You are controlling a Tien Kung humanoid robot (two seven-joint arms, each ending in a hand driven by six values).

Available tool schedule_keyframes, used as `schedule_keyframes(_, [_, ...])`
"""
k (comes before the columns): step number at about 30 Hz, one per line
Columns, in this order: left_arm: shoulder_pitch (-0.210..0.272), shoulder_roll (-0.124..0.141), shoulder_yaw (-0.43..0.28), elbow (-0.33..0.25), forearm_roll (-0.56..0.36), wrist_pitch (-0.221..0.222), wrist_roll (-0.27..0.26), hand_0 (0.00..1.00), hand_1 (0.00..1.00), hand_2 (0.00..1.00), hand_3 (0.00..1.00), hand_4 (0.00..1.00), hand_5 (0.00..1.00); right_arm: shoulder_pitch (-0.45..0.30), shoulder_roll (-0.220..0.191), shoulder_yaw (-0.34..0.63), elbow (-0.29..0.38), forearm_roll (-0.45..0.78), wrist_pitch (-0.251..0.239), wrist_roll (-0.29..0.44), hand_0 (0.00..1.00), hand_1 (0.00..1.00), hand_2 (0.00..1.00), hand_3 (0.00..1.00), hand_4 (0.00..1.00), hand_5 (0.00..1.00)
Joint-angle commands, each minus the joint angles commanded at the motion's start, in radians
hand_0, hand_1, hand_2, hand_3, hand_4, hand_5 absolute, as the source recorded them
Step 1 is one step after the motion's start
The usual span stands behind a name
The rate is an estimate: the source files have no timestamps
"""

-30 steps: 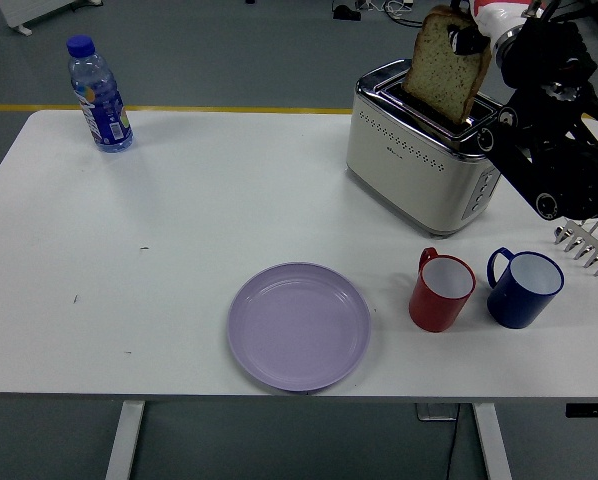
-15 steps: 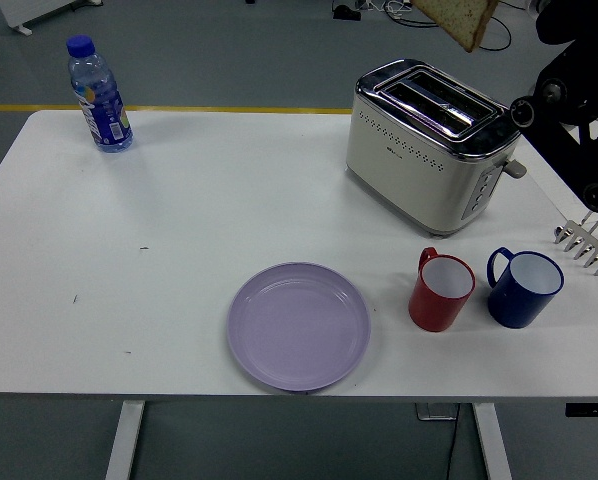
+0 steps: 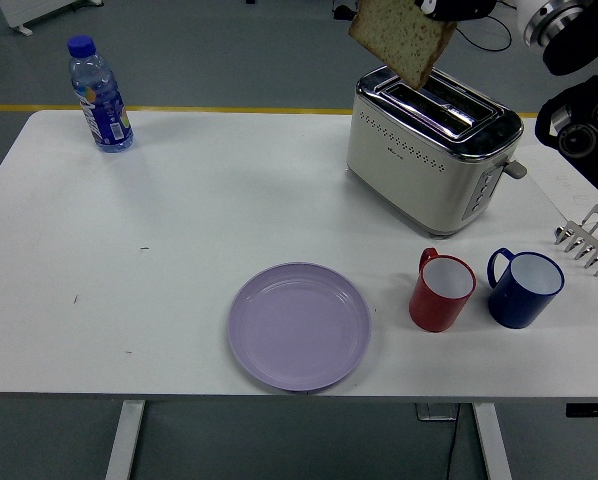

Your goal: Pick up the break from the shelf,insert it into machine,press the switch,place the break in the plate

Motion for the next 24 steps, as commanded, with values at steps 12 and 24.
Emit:
schedule_keyframes(12, [0.002, 0.000, -0.008, 0.000, 0.010, -0.004, 0.001, 0.615, 0.468, 0.424, 0.567, 0.329, 0.898, -0.048, -0.042, -0.121, 0.187, 0.420, 0.071, -0.003, 0.138, 0.182, 0.315, 0.399, 0.433, 0.002])
schedule_keyframes(24, [0.010, 0.000, -0.020, 0.000, 0.030, -0.008, 0.001, 0.616, 0.468, 0.423, 0.568, 0.328, 0.900, -0.117, 0.009, -0.274, 0.163, 0.668, 0.115, -0.013, 0.140, 0.185, 0.315, 0.400, 0.428, 0.002])
